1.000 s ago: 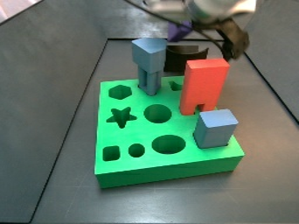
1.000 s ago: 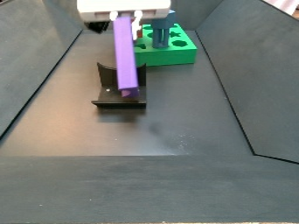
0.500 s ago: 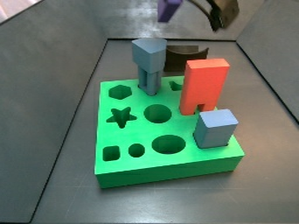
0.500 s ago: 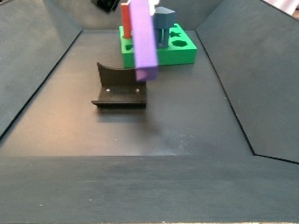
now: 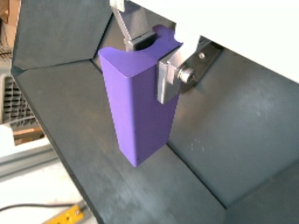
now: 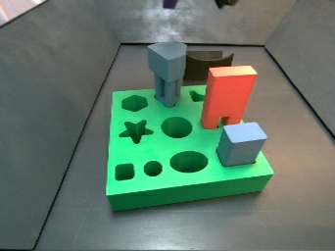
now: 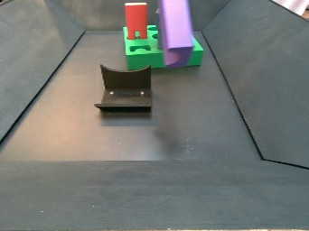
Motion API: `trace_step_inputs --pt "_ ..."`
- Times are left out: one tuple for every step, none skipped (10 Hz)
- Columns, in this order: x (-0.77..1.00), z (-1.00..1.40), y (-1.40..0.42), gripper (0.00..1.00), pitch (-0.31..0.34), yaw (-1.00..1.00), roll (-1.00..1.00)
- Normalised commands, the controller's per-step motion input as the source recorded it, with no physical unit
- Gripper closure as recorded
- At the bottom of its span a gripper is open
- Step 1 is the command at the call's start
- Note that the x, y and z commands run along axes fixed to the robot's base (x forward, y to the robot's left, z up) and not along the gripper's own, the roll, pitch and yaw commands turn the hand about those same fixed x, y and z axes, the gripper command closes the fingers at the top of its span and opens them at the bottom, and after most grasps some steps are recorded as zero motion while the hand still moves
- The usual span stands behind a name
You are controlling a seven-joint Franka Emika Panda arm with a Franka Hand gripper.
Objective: Pick up the arch object. Move up. Place the arch object on the fixture. Regrasp the arch object. Rotate the arch object. Move to above the board. Insert the arch object.
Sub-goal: Rotate the arch object.
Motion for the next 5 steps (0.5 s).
trace_step_inputs --pt "-0.79 0.14 0.07 1.0 -0.016 -0.09 -0.14" --pt "-0.64 0.09 0.06 1.0 -0.019 -0.08 -0.14" --pt "-0.44 0.06 0.04 1.0 -0.014 -0.07 -0.13" --pt "-0.34 0.05 0.03 1.0 -0.015 -0.06 -0.13" --pt "0.0 0.0 0.0 1.0 -0.094 -0.03 -1.0"
